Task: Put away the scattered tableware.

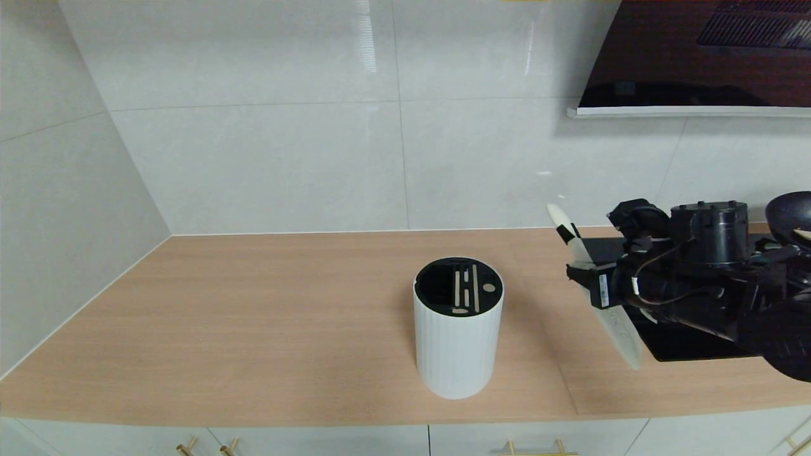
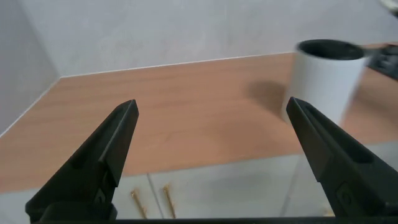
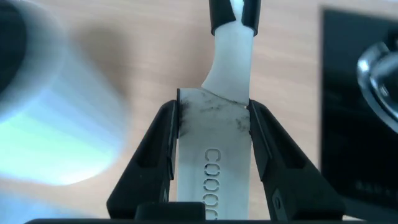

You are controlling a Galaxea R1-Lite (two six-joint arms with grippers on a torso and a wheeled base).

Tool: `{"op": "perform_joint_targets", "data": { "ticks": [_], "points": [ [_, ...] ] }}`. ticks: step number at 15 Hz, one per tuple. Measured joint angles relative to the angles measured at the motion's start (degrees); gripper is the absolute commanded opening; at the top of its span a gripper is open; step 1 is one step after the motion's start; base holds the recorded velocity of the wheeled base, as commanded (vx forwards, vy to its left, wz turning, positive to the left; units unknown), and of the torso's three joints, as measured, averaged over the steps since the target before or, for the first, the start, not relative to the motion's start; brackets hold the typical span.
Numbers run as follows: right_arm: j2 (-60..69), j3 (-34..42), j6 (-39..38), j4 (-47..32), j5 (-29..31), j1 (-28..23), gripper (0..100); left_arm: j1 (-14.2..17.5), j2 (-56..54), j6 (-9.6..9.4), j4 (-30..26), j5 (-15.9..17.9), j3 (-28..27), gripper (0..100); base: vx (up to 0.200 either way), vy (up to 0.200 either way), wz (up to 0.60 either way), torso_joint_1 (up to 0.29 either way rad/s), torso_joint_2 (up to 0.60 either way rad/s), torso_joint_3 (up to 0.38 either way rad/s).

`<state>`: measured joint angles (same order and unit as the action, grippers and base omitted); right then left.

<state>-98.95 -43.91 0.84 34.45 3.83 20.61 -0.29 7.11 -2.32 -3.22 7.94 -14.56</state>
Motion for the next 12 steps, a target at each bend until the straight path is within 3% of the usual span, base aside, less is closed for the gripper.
{"op": "perform_joint_targets", "data": {
  "ticks": [3, 5, 6, 10, 12],
  "points": [
    [6.14, -1.84, -0.24, -1.72, 0.77, 6.4, 0, -0.22, 16.87, 0.46, -0.69, 4.51, -10.65, 100, 0.0, 0.0, 0.0, 0.0, 0.0, 0.0],
    [7.86, -2.39, -1.08, -1.89, 2.79, 10.91, 0, -1.57, 27.95, 2.24, 0.6, 5.88, -15.81, 100, 0.0, 0.0, 0.0, 0.0, 0.0, 0.0],
    [8.18, -2.89, -1.27, -1.89, 3.96, 12.79, 0, -3.08, 33.71, 4.21, 3.15, 6.29, -17.75, 100, 0.0, 0.0, 0.0, 0.0, 0.0, 0.0],
    [7.12, -5.42, -2.86, -1.78, 7.72, 19.37, 0, -13.54, 51.8, 17.14, 22.41, 7.08, -21.43, 100, 0.0, 0.0, 0.0, 0.0, 0.0, 0.0],
    [5.6, -7.49, -4.56, -1.78, 9.67, 21.77, 0, -16.87, 58.54, 20.57, 27.03, 7.14, -22.63, 100, 0.0, 0.0, 0.0, 0.0, 0.0, 0.0]
  ]
}}
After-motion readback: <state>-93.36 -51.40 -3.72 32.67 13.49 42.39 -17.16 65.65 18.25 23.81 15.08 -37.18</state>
